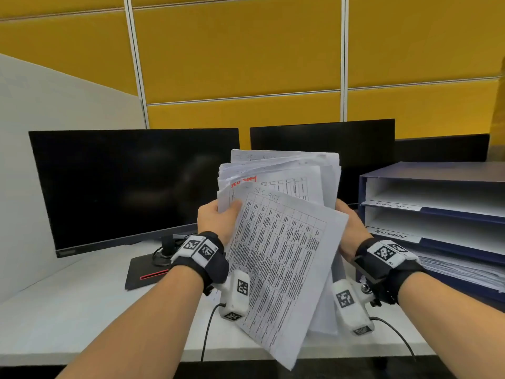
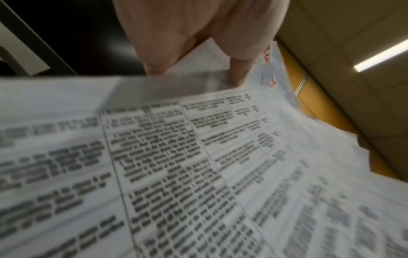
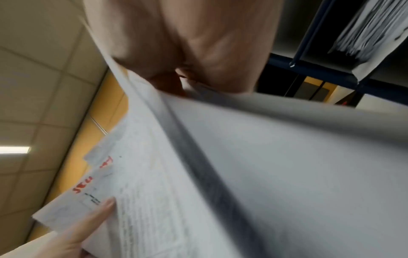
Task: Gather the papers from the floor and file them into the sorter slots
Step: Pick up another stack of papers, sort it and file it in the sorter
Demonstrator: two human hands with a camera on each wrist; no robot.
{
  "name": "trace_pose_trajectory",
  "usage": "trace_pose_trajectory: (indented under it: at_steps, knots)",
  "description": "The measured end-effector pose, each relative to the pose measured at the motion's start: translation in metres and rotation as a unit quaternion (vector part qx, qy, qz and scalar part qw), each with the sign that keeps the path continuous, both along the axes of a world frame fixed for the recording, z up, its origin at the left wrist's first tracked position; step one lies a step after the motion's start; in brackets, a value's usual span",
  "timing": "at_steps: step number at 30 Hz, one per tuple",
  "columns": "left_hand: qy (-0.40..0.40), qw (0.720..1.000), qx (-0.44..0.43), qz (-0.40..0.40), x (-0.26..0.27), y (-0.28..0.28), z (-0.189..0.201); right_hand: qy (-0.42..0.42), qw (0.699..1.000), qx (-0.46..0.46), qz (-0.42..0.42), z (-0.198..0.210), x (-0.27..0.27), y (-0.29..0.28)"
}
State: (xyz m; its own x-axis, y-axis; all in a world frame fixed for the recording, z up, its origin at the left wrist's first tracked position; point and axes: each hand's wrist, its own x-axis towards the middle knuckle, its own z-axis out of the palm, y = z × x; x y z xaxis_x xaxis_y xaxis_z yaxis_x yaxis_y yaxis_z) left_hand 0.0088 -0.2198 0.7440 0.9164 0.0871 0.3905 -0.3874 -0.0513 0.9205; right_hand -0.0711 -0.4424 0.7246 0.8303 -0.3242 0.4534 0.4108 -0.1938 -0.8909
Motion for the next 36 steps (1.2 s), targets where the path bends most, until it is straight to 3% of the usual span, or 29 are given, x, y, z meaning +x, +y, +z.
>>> trace_pose_trajectory:
  at_steps: [5,9,13,16,25,31,36]
  knots:
    - [-0.020,0.995,-0.001,0.097,-0.002,-0.011,-0.002,0.017,0.992,0.111,0.057,0.006,-0.002,0.014]
    - [-0.037,0.991,-0.001,0.125,-0.005,-0.015,0.000,-0.003,0.988,0.052,0.144,0.005,-0.007,0.027]
    - [-0.061,0.990,-0.027,0.121,-0.009,-0.017,0.001,-0.010,0.998,-0.061,0.022,0.009,-0.006,0.034]
    - [-0.084,0.992,-0.061,0.067,-0.013,-0.016,0.008,-0.044,0.995,-0.069,-0.060,0.017,-0.007,0.029]
    - [-0.064,0.997,0.004,-0.031,-0.014,0.000,-0.001,-0.016,0.996,-0.036,-0.079,0.004,-0.008,0.022]
    - [-0.070,0.997,-0.027,-0.010,-0.014,0.004,0.005,-0.052,0.992,-0.048,-0.106,0.008,-0.009,0.029]
    - [-0.072,0.997,-0.026,0.033,-0.021,-0.011,0.009,-0.092,0.986,-0.109,-0.090,0.012,-0.010,0.050]
